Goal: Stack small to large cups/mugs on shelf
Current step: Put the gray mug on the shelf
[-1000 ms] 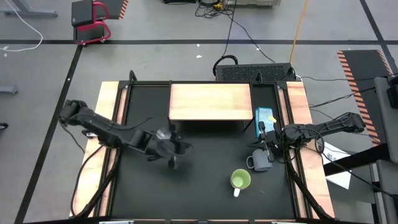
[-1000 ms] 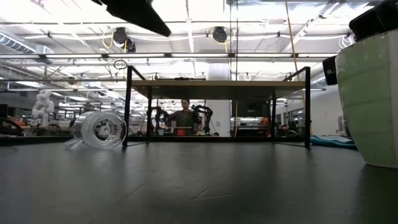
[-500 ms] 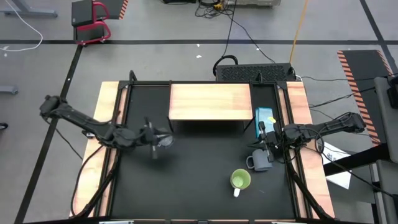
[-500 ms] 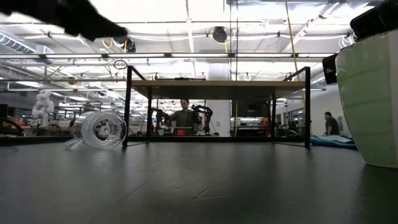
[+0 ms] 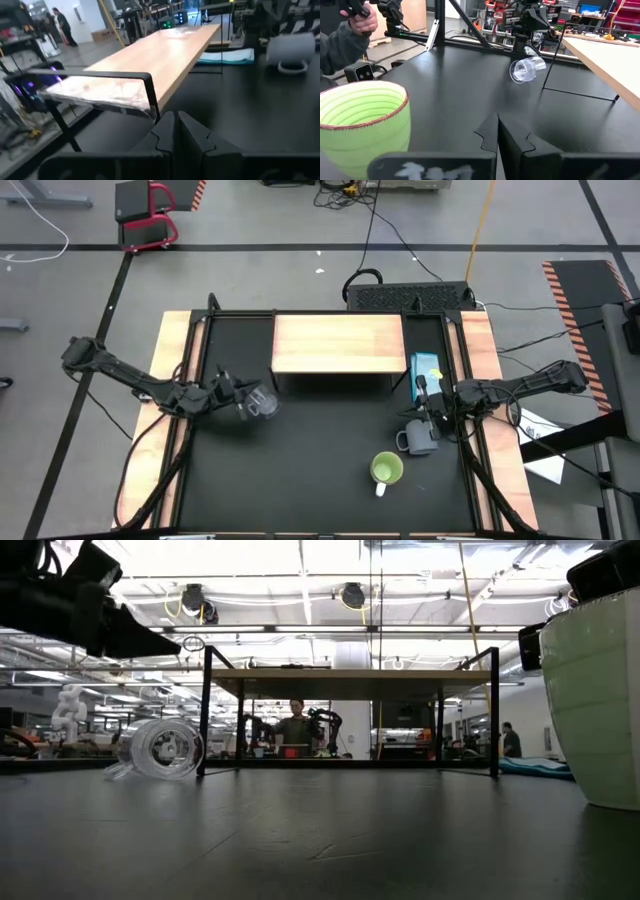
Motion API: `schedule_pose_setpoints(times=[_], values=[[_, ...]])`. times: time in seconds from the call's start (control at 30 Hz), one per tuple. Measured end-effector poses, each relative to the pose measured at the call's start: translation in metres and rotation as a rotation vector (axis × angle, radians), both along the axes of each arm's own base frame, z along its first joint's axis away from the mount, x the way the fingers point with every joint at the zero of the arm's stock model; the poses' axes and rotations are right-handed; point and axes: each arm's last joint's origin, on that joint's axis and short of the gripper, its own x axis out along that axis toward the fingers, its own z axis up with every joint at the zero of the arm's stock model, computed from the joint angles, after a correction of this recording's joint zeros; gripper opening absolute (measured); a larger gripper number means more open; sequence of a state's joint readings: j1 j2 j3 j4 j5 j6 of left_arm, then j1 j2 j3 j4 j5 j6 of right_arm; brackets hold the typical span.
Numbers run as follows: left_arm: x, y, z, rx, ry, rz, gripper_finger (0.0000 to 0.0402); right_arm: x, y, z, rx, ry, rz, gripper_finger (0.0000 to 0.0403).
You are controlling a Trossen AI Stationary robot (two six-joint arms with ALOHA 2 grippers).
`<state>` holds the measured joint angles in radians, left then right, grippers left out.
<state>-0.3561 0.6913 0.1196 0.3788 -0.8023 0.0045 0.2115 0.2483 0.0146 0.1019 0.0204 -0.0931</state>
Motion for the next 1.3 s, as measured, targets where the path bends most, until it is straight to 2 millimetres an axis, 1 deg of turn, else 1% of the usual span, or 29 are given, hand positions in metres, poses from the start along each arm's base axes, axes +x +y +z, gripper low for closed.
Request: schedule_pose_setpoints(times=[0.13,0.27,0.43,0.53,0.63,0.8,0.9,1.0,1.1,1.23,1.3], values=[[0.0,0.0,-0.002,-0.039,-0.003,-0.005,0.0026,0.0,0.0,0.0,-0.006,-0.001,0.001,0.0],[-0.001,0.0,-0.004,-0.04,0.017,-0.004,0.0026,0.0,0.0,0.0,-0.001,0.0,0.0,0.0],[-0.003,0.003,-0.009,0.004,0.077,0.069,0.0026,0.0,0.0,-0.001,-0.004,0.007,0.0,0.0],[-0.005,0.003,-0.015,0.063,0.154,0.066,0.0029,0.001,0.0,-0.001,-0.008,0.013,0.001,0.0],[-0.005,0.004,-0.015,0.095,0.168,0.078,0.0051,0.001,0.0,-0.002,-0.008,0.015,0.001,0.0],[-0.003,0.003,-0.007,0.165,0.141,0.064,0.011,0.001,0.0,-0.001,0.014,0.019,-0.003,0.0],[-0.001,0.002,-0.001,0.171,0.092,0.047,0.0133,0.001,0.0,-0.002,0.016,0.02,-0.003,0.0],[0.001,0.0,0.005,0.135,0.027,-0.031,0.0143,0.001,0.0,-0.001,0.017,0.02,-0.003,0.0],[0.002,-0.002,0.009,0.124,-0.017,-0.088,0.0145,0.001,0.0,-0.001,0.018,0.02,-0.004,0.0],[0.003,-0.003,0.01,0.084,-0.041,-0.107,0.0145,0.001,0.0,-0.002,0.024,0.021,-0.005,0.0],[0.002,-0.003,0.008,0.075,-0.025,-0.102,0.0145,0.001,0.0,-0.002,0.024,0.021,-0.005,0.0]])
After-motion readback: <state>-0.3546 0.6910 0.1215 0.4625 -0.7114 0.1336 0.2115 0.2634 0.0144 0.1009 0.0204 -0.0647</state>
